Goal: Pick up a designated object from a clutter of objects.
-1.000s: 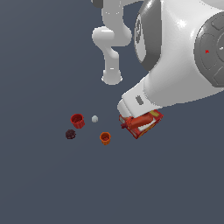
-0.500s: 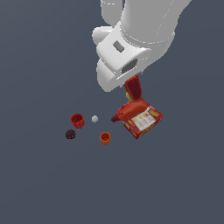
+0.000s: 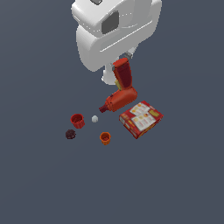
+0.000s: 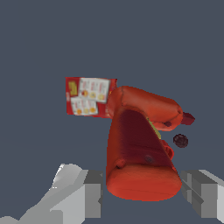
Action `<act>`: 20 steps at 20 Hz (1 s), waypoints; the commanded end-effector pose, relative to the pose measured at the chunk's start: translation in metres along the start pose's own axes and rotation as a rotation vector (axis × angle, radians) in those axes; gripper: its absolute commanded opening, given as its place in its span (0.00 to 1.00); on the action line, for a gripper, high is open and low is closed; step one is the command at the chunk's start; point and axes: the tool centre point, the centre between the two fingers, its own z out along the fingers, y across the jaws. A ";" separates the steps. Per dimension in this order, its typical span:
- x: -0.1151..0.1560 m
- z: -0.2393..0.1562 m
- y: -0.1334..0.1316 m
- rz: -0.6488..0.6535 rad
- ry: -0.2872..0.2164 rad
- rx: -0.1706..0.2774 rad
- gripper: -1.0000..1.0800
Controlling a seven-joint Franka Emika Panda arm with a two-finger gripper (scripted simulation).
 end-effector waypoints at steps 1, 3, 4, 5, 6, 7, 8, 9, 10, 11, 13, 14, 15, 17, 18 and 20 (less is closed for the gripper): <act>-0.005 -0.006 0.001 -0.009 0.015 -0.009 0.00; -0.006 -0.007 0.002 -0.011 0.019 -0.011 0.00; -0.006 -0.008 0.002 -0.011 0.020 -0.011 0.00; -0.005 -0.005 0.002 -0.009 0.014 -0.008 0.00; -0.005 -0.005 0.002 -0.009 0.014 -0.008 0.00; -0.006 -0.005 0.002 -0.009 0.014 -0.008 0.00; -0.007 -0.005 0.002 -0.009 0.014 -0.008 0.00; -0.008 -0.005 0.001 -0.009 0.014 -0.008 0.00; -0.010 -0.004 0.001 -0.009 0.014 -0.008 0.00; -0.012 -0.004 0.001 -0.009 0.014 -0.008 0.00; -0.019 -0.004 0.001 -0.008 0.015 -0.007 0.00; -0.023 -0.003 0.000 -0.008 0.015 -0.007 0.00; -0.027 -0.003 0.000 -0.008 0.015 -0.007 0.00; -0.037 -0.002 0.000 -0.008 0.015 -0.007 0.00; -0.042 -0.001 -0.001 -0.008 0.015 -0.007 0.00; -0.051 0.000 -0.001 -0.008 0.015 -0.007 0.00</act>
